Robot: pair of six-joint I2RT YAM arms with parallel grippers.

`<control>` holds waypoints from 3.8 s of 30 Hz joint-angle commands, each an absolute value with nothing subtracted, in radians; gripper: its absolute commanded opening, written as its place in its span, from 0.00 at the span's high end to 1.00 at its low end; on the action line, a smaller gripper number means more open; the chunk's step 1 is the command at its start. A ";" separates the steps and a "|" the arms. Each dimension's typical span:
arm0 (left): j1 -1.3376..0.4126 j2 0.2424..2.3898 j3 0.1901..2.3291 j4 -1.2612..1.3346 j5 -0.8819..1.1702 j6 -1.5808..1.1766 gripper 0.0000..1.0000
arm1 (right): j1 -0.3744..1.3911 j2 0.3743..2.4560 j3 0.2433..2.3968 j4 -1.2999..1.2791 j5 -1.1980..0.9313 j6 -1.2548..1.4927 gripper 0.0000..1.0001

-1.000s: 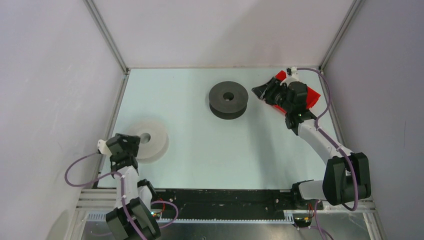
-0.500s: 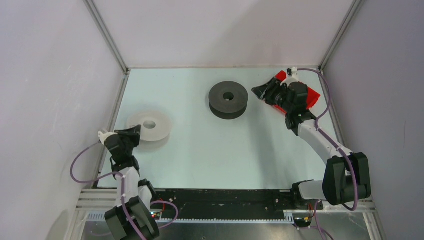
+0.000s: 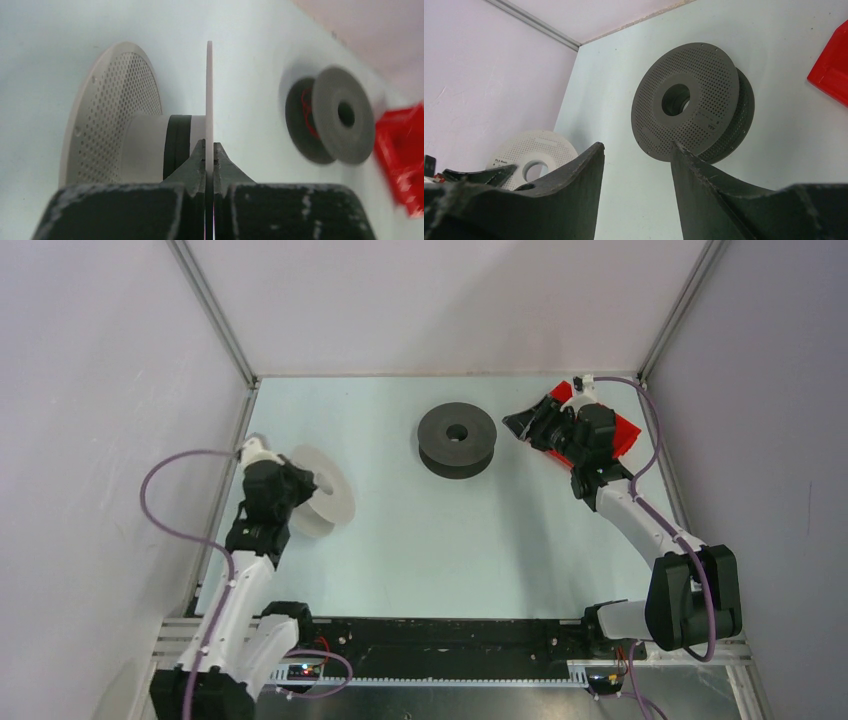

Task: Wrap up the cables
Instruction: Pick up the cable reel from the center of the board, then place the cable reel at the center of the board, then pick up the cable from the storage box.

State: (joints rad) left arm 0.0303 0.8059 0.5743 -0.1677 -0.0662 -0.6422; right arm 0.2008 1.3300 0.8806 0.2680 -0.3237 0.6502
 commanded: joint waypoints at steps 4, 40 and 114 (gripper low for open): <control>-0.374 0.906 0.798 -0.379 -0.331 -0.386 1.00 | 0.191 1.304 0.882 0.281 -0.342 0.618 0.44; -0.856 1.136 1.209 -0.463 -0.428 -0.065 0.40 | 0.120 1.281 0.882 0.221 -0.332 0.571 0.44; -0.574 1.028 0.975 -0.506 0.005 -0.058 1.00 | -0.002 2.133 1.482 0.196 -0.127 -0.601 0.56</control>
